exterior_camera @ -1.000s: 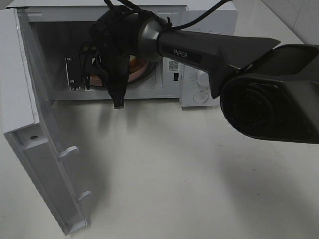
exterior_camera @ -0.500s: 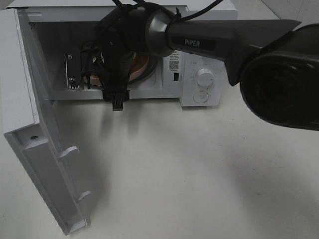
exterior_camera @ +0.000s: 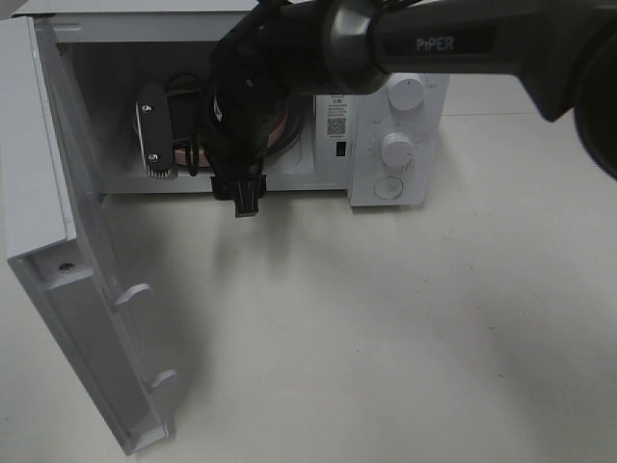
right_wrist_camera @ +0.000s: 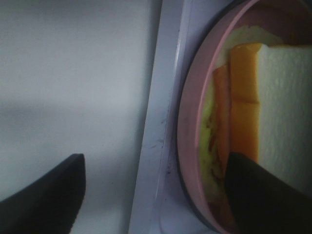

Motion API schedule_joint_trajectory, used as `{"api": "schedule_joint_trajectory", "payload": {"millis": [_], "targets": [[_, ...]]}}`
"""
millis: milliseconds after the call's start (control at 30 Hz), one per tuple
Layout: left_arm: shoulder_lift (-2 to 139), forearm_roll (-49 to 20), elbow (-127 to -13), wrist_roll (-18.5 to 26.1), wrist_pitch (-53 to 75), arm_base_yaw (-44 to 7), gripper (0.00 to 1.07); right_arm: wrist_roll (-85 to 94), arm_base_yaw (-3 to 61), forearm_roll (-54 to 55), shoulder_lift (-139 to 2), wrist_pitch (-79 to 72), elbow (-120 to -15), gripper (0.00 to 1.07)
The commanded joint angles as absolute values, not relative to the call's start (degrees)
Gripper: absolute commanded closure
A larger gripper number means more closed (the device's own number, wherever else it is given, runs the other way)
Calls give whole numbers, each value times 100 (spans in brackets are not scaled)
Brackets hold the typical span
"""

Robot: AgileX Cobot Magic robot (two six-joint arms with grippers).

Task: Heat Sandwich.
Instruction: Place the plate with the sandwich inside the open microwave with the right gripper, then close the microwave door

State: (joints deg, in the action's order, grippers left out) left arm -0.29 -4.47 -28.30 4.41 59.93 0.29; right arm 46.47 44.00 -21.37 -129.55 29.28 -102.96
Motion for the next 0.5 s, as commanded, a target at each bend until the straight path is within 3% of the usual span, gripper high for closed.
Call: {"api": "schedule_joint_trajectory", "payload": {"millis": [33,500], "targets": [[-115,-447,-2819,418,5947,34,9,4715,4400,-2269,-12617,2704,-9843,31],[-115,-447,-2819,418,5947,34,9,4635,4400,-2475,-11562,2097,-8251,31]]}}
